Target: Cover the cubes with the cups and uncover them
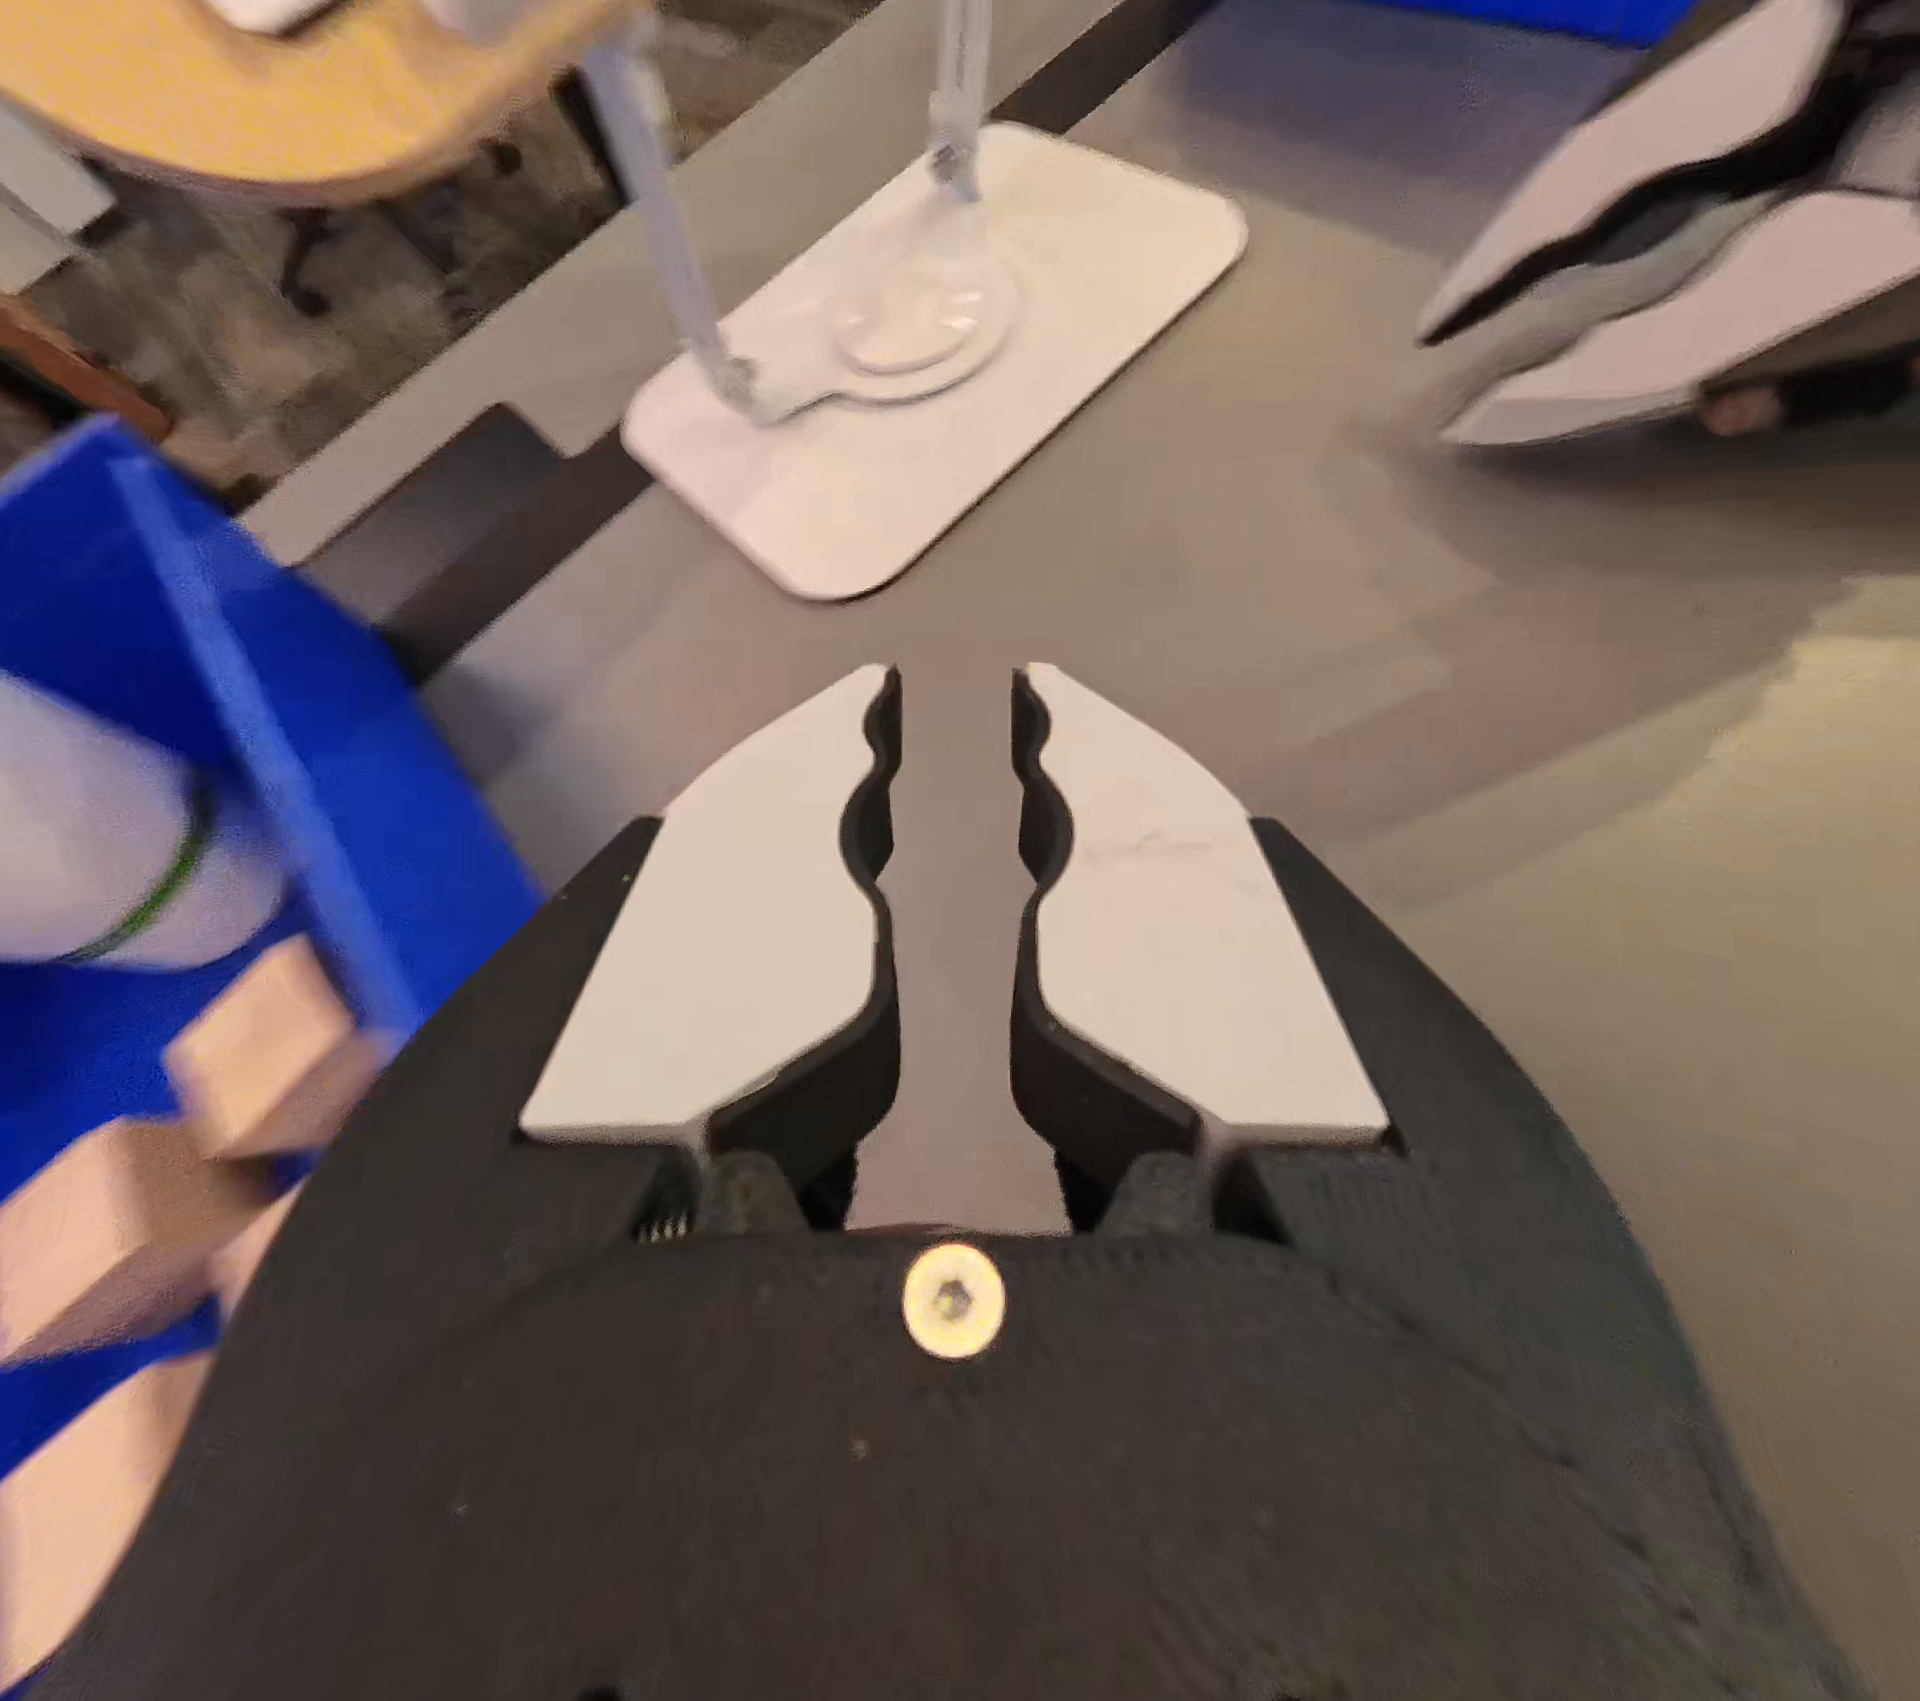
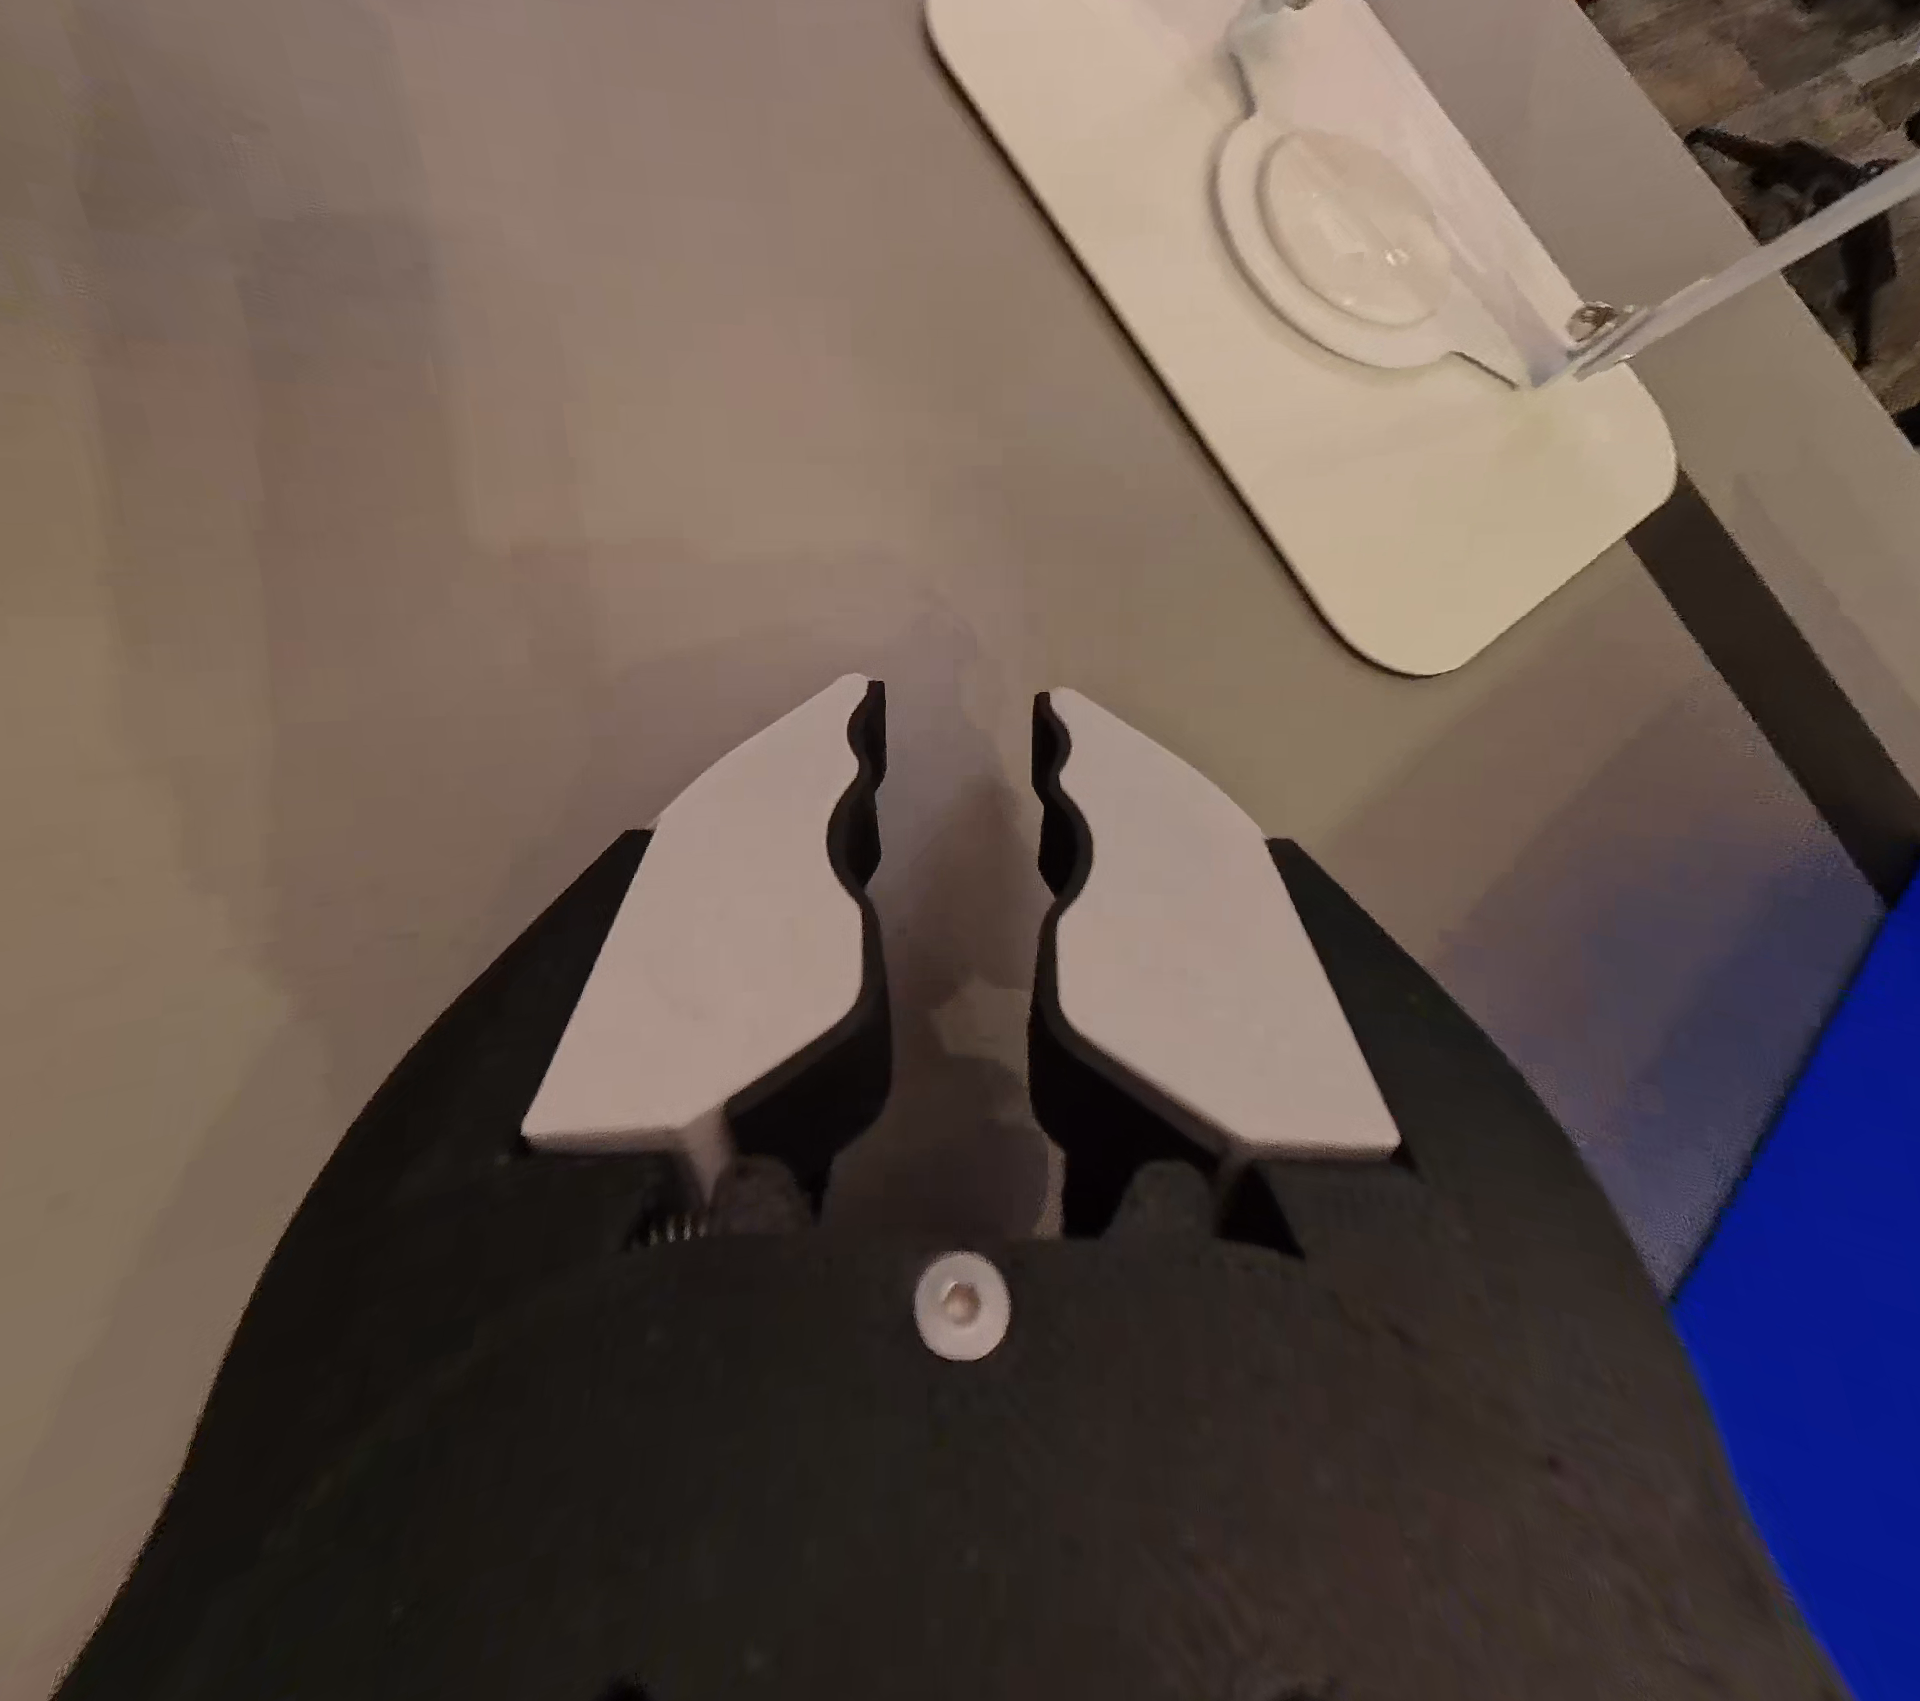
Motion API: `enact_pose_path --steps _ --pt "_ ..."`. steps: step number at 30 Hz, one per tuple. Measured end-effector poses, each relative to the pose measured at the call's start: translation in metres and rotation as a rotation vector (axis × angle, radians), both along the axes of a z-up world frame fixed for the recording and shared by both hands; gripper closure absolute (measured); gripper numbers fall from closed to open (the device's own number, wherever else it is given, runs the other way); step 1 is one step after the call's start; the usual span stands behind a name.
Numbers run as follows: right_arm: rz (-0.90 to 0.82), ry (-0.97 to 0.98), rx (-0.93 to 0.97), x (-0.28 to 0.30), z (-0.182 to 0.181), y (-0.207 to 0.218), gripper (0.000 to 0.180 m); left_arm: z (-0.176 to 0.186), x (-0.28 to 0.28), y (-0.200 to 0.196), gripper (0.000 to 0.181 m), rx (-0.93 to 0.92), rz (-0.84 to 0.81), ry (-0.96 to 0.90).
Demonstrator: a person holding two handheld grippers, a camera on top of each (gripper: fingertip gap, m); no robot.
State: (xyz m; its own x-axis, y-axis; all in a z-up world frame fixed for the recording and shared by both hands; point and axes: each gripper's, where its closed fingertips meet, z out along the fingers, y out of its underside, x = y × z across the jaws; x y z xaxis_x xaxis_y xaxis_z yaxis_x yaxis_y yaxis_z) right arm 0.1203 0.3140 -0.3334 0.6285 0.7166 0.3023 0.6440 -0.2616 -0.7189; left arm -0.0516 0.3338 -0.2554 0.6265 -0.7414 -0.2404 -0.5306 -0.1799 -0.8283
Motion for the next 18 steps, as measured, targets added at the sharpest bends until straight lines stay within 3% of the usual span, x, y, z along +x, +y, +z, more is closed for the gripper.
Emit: enact_pose_path --steps 3,7,12,18 --pt "0.024 -0.008 0.009 -0.008 -0.001 -0.019 0.159 0.044 -0.044 0.009 0.159 0.053 0.084 -0.064" --pt "0.033 -0.002 0.014 -0.011 -0.001 -0.039 0.162 0.062 -0.137 0.017 0.158 0.1 0.28 0.017" --pt "0.041 0.012 0.006 -0.011 -0.001 -0.05 0.162 0.033 -0.222 0.034 0.142 -0.098 0.464 0.018" --pt "0.043 0.021 -0.008 -0.011 -0.001 -0.05 0.162 -0.017 -0.233 0.051 0.133 -0.322 0.529 0.049"
